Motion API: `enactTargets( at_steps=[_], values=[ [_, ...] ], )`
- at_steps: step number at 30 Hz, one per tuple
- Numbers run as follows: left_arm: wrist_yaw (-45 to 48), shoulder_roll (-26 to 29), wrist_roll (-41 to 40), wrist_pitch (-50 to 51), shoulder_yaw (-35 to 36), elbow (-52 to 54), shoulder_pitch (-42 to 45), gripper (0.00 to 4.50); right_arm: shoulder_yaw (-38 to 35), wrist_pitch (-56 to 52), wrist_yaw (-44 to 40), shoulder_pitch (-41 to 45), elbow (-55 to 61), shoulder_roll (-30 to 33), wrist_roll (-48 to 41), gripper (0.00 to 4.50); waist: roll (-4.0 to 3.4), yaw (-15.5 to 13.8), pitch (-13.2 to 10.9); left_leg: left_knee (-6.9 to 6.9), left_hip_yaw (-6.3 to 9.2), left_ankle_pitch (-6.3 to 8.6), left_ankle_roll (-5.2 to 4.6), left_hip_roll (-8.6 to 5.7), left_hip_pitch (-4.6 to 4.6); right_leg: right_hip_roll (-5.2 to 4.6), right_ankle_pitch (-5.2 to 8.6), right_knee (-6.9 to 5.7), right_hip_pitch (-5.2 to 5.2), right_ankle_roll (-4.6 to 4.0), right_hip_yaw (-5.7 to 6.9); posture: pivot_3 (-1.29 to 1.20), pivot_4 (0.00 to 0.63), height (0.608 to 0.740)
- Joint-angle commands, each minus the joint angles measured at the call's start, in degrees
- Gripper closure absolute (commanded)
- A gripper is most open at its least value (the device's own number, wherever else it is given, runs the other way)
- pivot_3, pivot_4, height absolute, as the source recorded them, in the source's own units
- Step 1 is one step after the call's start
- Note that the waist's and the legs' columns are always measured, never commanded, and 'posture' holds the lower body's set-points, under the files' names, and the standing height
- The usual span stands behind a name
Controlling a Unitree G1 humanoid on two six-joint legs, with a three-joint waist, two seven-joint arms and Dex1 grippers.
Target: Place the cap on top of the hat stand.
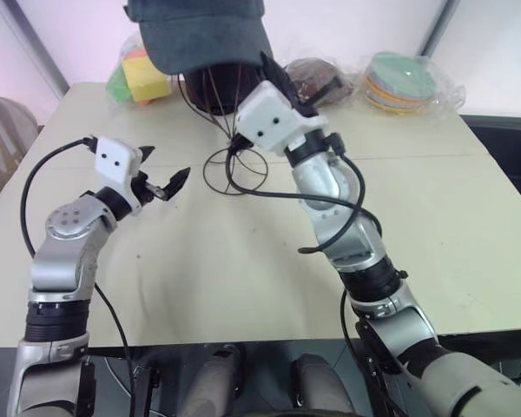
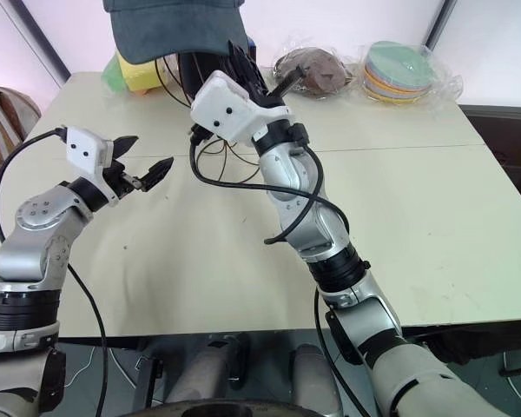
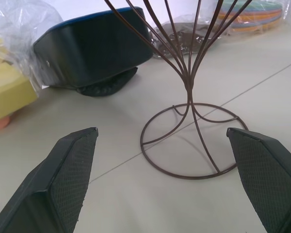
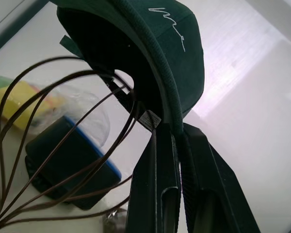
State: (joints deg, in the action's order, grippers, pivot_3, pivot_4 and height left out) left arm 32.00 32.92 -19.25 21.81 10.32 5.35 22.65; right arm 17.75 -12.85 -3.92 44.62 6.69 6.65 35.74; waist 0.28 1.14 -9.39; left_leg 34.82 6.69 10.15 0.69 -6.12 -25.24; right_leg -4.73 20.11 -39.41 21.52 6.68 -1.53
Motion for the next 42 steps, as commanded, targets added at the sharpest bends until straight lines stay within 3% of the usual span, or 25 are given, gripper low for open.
enactTargets(
  at_steps=[1, 15, 42],
  values=[
    [-0.43, 0.04, 0.03, -1.19, 1.29, 1.45, -0.15, 0.0, -0.27, -0.55, -0.73, -0.37, 4.28, 0.59, 1.58, 4.47, 0.0, -0.03, 0.0, 0.0, 0.0, 0.0, 0.0, 0.0, 0.0, 0.0, 0.0, 0.0, 0.0, 0.0, 0.0, 0.0, 0.15, 0.74],
    [-0.02, -0.81, 0.32, -1.35, 0.23, 0.29, 1.05, 0.0, 0.33, -1.87, -2.96, -4.7, 8.15, 3.04, 5.6, 4.47, 0.0, -0.16, 0.0, -0.02, 0.0, -0.01, 0.01, -0.01, 0.0, -0.02, 0.0, 0.0, 0.01, 0.0, 0.0, 0.0, 0.15, 0.74],
    [0.1, -0.12, 0.12, -0.75, 0.86, 0.91, 0.44, 0.0, 1.21, 5.67, -5.95, -11.48, 8.22, 5.4, 4.38, 4.47, 0.0, -0.05, 0.0, -0.03, 0.02, -0.01, 0.02, 0.01, 0.0, -0.04, 0.0, 0.0, -0.01, 0.0, 0.0, 0.0, 0.15, 0.74]
  ],
)
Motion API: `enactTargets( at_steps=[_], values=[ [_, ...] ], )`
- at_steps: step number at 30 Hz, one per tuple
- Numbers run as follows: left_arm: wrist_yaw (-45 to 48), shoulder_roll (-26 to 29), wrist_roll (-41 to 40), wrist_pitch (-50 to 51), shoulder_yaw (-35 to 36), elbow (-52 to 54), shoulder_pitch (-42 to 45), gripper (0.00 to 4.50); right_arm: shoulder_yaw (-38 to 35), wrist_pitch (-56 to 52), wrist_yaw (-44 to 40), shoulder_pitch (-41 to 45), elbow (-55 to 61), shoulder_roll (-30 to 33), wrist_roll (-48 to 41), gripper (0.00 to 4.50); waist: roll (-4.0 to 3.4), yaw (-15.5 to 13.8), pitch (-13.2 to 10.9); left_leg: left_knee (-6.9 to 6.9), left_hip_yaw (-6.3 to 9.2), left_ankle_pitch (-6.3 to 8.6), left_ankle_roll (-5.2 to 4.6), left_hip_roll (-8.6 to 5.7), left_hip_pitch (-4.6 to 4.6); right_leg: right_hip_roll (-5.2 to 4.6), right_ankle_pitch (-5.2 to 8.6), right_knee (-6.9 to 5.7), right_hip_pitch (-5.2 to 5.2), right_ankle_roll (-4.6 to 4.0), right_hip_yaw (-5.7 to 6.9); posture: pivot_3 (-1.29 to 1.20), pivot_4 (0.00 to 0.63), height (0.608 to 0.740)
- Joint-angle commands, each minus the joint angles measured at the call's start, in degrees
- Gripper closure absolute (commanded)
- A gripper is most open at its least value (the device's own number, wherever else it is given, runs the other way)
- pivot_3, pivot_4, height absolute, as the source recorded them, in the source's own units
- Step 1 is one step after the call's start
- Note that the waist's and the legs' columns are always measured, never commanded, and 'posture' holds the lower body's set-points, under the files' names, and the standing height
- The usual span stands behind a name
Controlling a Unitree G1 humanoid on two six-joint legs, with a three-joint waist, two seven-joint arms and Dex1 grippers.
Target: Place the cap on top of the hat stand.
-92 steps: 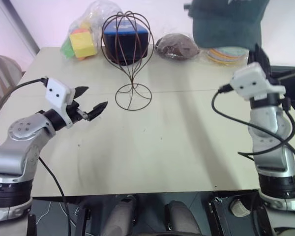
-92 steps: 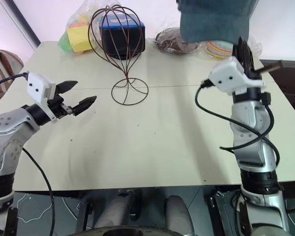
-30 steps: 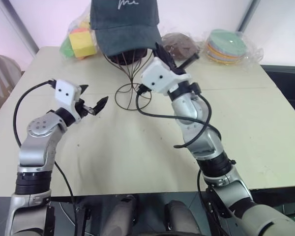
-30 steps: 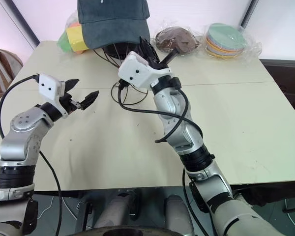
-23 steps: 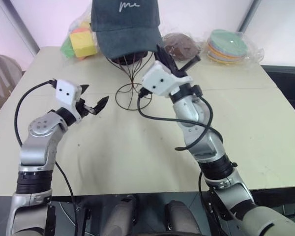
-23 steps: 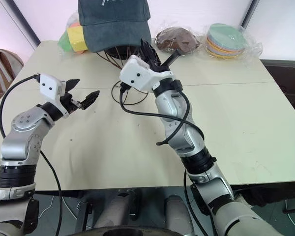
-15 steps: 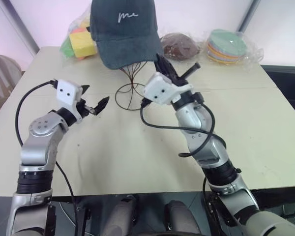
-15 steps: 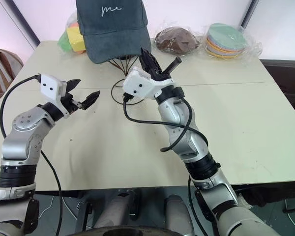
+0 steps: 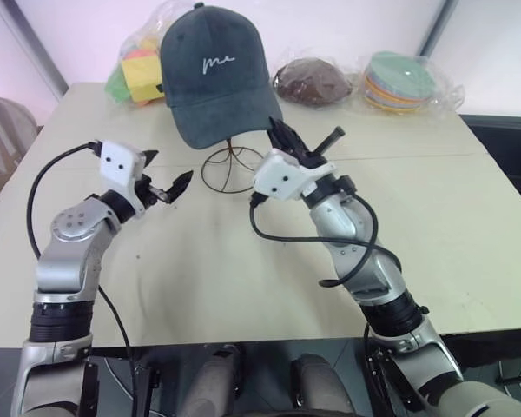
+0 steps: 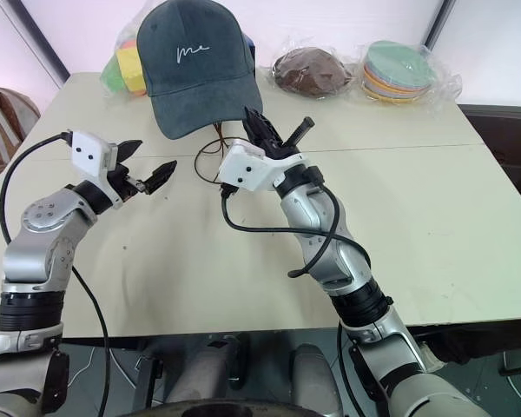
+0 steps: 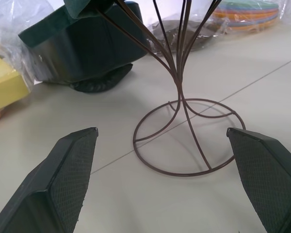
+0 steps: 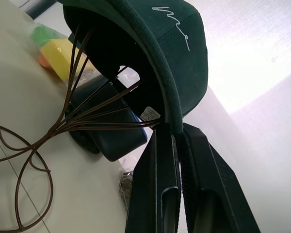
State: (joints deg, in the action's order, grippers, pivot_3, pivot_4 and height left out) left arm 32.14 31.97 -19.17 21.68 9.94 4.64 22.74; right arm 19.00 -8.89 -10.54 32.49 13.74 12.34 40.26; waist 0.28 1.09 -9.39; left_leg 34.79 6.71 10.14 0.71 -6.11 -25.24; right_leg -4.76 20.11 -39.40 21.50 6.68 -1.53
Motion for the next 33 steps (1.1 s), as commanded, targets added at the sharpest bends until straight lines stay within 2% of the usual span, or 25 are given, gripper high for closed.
enactTargets(
  at_steps=[1, 4, 9, 14, 24, 30, 33],
  values=[
    [-0.07, 0.88, 0.02, -0.56, 1.29, 1.71, 0.32, 0.0, -0.15, 1.86, 0.73, 0.66, 1.01, -0.23, -0.19, 4.47, 0.0, 0.0, 0.0, 0.0, 0.0, 0.0, 0.0, 0.0, 0.0, 0.0, 0.0, 0.0, 0.0, 0.0, 0.0, 0.0, 0.15, 0.74],
    [-0.1, 1.01, -0.01, -0.41, 1.34, 2.01, 0.09, 0.0, -0.53, 2.22, 0.79, 0.54, 0.83, -0.1, -0.28, 3.49, 0.0, -0.01, 0.0, 0.0, 0.0, 0.0, 0.0, 0.0, 0.0, 0.0, 0.0, 0.0, 0.0, 0.0, 0.0, 0.0, 0.15, 0.74],
    [-0.15, 1.07, 0.04, -0.27, 1.1, 1.93, 0.36, 0.0, -0.91, 1.72, 0.03, -0.19, 1.45, 0.02, -0.37, 1.04, 0.0, -0.11, 0.0, 0.01, 0.0, 0.0, 0.0, 0.0, 0.0, 0.0, 0.0, 0.0, -0.01, 0.0, 0.0, 0.0, 0.15, 0.74],
    [-0.09, 0.93, 0.13, -0.27, 0.74, 1.76, 0.76, 0.0, -1.71, 1.11, -1.73, -1.26, 2.55, 0.87, -1.08, 1.04, 0.0, -0.14, 0.0, 0.01, 0.01, 0.0, 0.0, -0.01, 0.0, 0.0, 0.0, 0.0, -0.02, 0.0, 0.0, 0.0, 0.15, 0.74],
    [0.68, 1.53, -0.07, -0.2, 0.98, 1.3, 1.19, 0.0, -4.57, 0.36, -14.47, -5.91, 6.54, 9.07, -7.91, 1.04, 0.0, -0.25, 0.0, 0.01, 0.01, 0.01, -0.01, -0.01, 0.0, -0.02, 0.0, 0.02, -0.05, 0.0, 0.01, 0.0, 0.15, 0.74],
    [1.5, 2.71, -0.39, 0.04, 1.34, 1.58, 1.37, 0.0, -9.64, -0.07, -22.83, -5.09, 6.67, 16.17, -16.0, 1.04, 0.01, -0.29, -0.01, 0.02, 0.03, 0.14, -0.23, 0.0, 0.0, -0.05, 0.0, 0.03, -0.09, 0.0, 0.03, 0.0, 0.15, 0.74],
    [2.44, 3.85, -0.9, 0.44, 1.82, 2.33, 1.64, 0.0, -13.8, -2.79, -28.97, -3.17, 6.03, 19.44, -23.68, 1.04, 0.02, -0.26, -0.01, 0.02, 0.02, 0.15, -0.25, -0.01, -0.01, -0.06, 0.0, 0.04, -0.15, 0.0, 0.02, 0.0, 0.15, 0.74]
  ],
)
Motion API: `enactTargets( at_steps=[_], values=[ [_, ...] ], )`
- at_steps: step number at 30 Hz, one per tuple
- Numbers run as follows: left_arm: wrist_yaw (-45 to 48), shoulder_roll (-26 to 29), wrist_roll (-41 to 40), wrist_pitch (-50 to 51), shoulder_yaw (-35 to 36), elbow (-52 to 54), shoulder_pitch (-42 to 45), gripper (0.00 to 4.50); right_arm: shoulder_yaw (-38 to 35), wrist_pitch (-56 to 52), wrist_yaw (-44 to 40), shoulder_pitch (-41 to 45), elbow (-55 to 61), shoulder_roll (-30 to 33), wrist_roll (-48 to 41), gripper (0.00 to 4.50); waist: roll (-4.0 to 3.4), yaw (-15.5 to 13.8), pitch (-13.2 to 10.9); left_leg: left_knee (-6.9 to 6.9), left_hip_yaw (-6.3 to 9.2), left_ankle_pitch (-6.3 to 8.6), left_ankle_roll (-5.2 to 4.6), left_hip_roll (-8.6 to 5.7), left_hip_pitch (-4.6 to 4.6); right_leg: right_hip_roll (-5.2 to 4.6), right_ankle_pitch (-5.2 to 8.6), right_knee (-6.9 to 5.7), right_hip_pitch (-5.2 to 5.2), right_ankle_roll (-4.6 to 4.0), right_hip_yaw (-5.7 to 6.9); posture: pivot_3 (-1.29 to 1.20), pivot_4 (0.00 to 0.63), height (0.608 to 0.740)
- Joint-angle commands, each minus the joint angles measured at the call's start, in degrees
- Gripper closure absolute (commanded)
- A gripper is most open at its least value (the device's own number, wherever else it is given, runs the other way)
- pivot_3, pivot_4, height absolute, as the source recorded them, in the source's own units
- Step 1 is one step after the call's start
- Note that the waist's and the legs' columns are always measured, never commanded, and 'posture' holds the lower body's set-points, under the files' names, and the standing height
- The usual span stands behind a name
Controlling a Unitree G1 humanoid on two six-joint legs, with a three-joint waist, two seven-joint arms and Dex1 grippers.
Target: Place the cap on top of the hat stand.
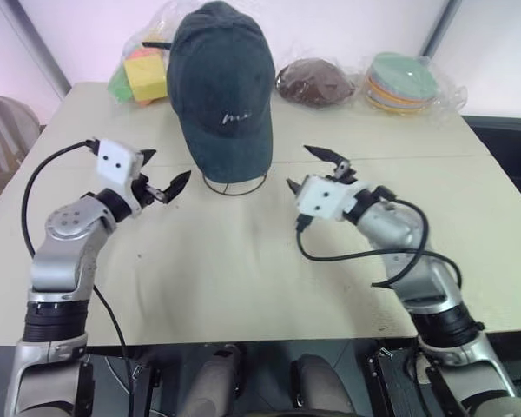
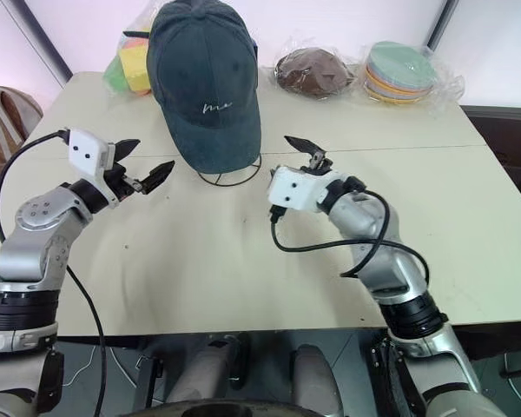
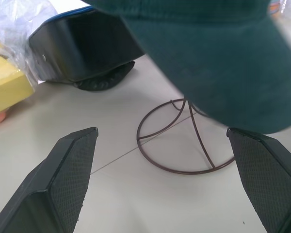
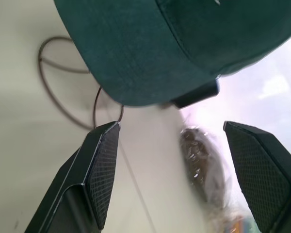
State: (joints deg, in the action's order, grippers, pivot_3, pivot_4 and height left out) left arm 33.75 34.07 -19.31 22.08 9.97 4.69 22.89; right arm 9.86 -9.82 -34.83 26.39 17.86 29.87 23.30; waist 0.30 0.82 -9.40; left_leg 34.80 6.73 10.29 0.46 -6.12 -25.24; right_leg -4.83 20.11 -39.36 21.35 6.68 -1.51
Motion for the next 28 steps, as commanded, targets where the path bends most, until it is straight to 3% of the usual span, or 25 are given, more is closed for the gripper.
enactTargets(
  at_steps=[1, 10, 16, 28],
  values=[
    [1.04, 2.03, -0.96, 0.14, 1.95, 2.48, 1.55, 0.0, -5.69, -2.82, -5.91, 3.47, 1.92, 2.48, -8.75, 1.04, 0.01, 0.02, -0.01, 0.0, 0.0, 0.0, -0.01, 0.0, -0.01, -0.01, 0.0, 0.0, -0.02, 0.0, 0.0, 0.0, 0.15, 0.74],
    [8.29, 9.89, -7.31, 4.51, 4.94, 6.08, 5.92, 0.0, -19.49, -29.15, -16.46, 16.95, 0.85, 6.05, -35.53, 1.04, 0.02, 0.04, -0.03, 0.0, 0.02, 0.04, -0.08, 0.0, -0.11, -0.08, 0.0, 0.03, -0.02, -0.01, 0.0, 0.0, 0.15, 0.74],
    [14.17, 15.15, -11.8, 7.86, 6.06, 7.19, 8.16, 0.0, -22.06, -38.83, -23.17, 18.58, 0.43, 12.88, -47.5, 1.04, 0.01, 0.01, -0.03, -0.02, 0.02, 0.1, -0.17, -0.03, -0.11, -0.17, 0.0, 0.19, -0.03, -0.01, 0.04, 0.0, 0.15, 0.74],
    [16.17, 18.08, -15.41, 10.7, 8.98, 10.45, 4.15, 0.0, -21.27, -39.12, -21.66, 20.49, -2.1, 16.49, -53.99, 1.04, 0.01, 0.06, -0.04, -0.04, 0.01, 0.11, -0.18, -0.01, -0.17, -0.18, 0.0, 0.18, -0.01, -0.01, 0.02, 0.0, 0.15, 0.74]
  ],
)
